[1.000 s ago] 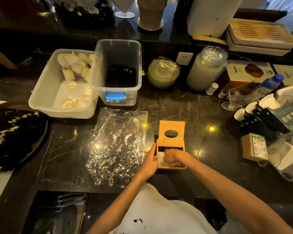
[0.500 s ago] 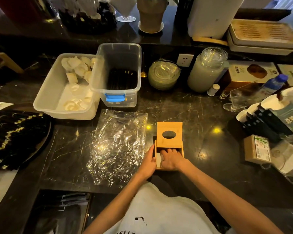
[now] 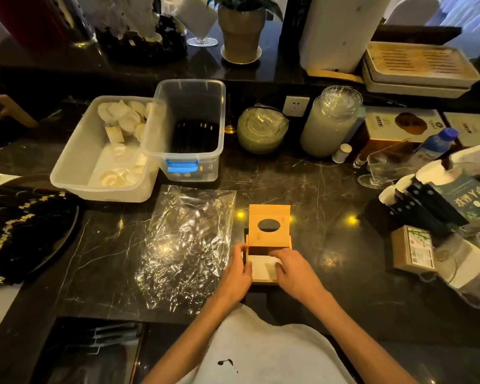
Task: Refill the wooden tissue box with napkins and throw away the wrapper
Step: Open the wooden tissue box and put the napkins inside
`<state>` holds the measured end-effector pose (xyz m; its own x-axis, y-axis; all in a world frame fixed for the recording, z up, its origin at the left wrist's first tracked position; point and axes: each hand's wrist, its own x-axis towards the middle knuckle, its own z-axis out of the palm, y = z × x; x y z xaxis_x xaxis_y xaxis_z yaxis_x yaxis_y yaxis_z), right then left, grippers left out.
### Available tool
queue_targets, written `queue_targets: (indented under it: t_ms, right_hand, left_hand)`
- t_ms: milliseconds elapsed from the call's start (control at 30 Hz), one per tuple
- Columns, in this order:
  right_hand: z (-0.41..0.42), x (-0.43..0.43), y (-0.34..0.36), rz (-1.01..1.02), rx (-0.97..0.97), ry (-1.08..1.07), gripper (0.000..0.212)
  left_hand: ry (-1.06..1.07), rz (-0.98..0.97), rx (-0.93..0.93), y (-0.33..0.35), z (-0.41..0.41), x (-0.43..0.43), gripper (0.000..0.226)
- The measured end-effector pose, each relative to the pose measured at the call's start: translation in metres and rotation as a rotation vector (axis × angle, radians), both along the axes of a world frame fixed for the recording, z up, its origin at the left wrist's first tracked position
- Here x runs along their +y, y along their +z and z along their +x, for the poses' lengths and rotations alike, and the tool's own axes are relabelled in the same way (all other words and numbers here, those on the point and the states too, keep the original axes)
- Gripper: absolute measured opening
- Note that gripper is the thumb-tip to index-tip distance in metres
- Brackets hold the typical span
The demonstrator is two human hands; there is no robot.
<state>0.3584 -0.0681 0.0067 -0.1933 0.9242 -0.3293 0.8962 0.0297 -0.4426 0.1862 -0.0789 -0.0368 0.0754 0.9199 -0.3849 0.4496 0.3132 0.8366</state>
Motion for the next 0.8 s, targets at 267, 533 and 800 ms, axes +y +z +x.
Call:
queue_targets:
  t_ms: [267, 533, 800]
  right_hand:
    - [0.004, 0.013, -0.004, -0.227, -0.267, -0.024, 0.045]
    - [-0.002, 0.016, -0.02, -0.258, -0.268, -0.082, 0.04]
    - [0.033, -0.006, -0.007, -0.217, 0.645, -0.476, 0.047]
  left_hand:
    - [-0.406, -0.207, 0.537, 0.016, 0.023, 0.031, 0.044]
    - [-0.304, -0.091, 0.643, 0.007, 0.031, 0.029, 0.031]
    - [0.012, -0.016, -0.09, 0.023, -0.005, 0.004, 0.016]
